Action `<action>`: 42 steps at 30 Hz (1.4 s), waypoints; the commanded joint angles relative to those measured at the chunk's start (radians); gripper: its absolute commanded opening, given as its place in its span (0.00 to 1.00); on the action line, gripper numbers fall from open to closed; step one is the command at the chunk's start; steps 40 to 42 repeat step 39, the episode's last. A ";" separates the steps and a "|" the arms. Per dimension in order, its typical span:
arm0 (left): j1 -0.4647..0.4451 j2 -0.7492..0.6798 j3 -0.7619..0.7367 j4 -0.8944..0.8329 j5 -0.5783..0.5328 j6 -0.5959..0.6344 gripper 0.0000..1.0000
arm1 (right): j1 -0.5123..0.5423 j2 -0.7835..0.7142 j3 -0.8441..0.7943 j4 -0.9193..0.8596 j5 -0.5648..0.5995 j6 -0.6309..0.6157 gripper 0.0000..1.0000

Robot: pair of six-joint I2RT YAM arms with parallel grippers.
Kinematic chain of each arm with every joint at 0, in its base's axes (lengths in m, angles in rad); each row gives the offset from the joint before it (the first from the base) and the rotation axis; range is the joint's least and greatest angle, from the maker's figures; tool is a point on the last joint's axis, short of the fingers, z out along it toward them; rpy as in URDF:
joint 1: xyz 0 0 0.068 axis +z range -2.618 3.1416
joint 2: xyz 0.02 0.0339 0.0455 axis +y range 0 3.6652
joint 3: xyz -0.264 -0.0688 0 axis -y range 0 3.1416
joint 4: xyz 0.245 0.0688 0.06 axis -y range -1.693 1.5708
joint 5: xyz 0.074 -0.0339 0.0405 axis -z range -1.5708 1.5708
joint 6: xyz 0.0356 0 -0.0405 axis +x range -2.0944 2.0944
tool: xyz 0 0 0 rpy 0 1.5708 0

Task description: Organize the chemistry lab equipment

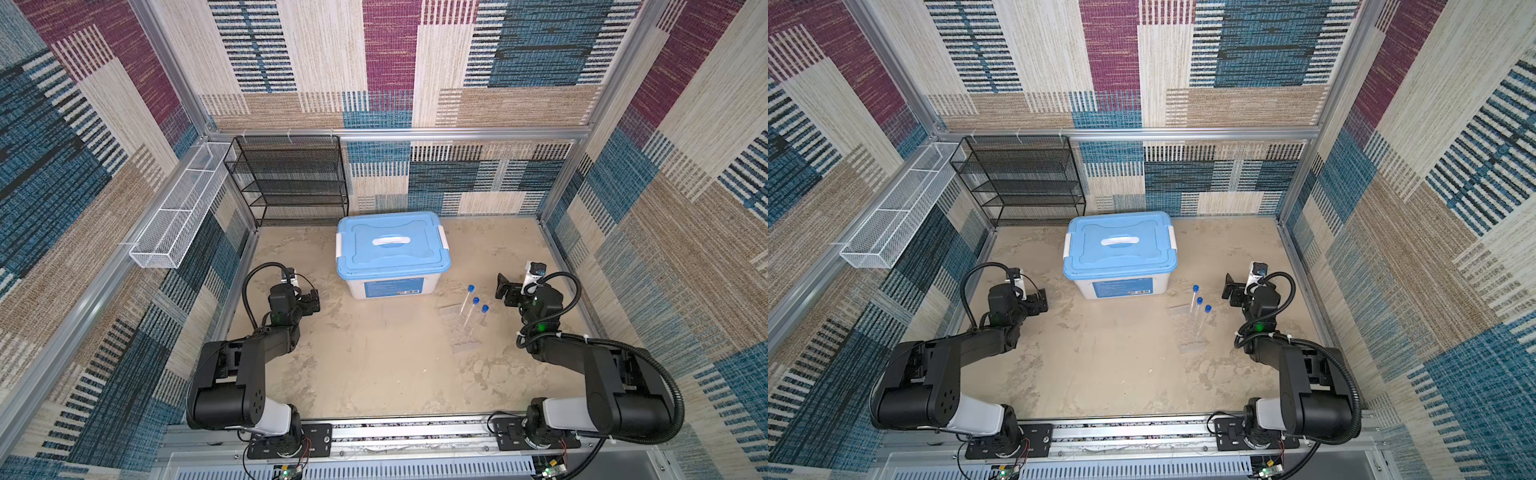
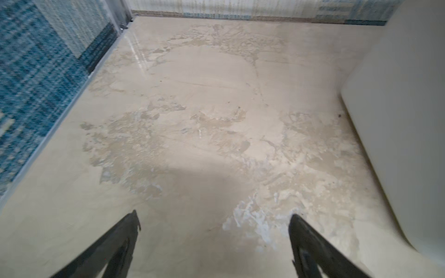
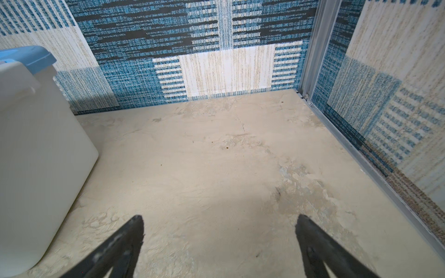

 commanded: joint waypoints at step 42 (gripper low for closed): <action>0.011 0.046 -0.021 0.192 0.176 0.049 0.98 | 0.038 0.148 -0.132 0.457 -0.032 -0.051 0.99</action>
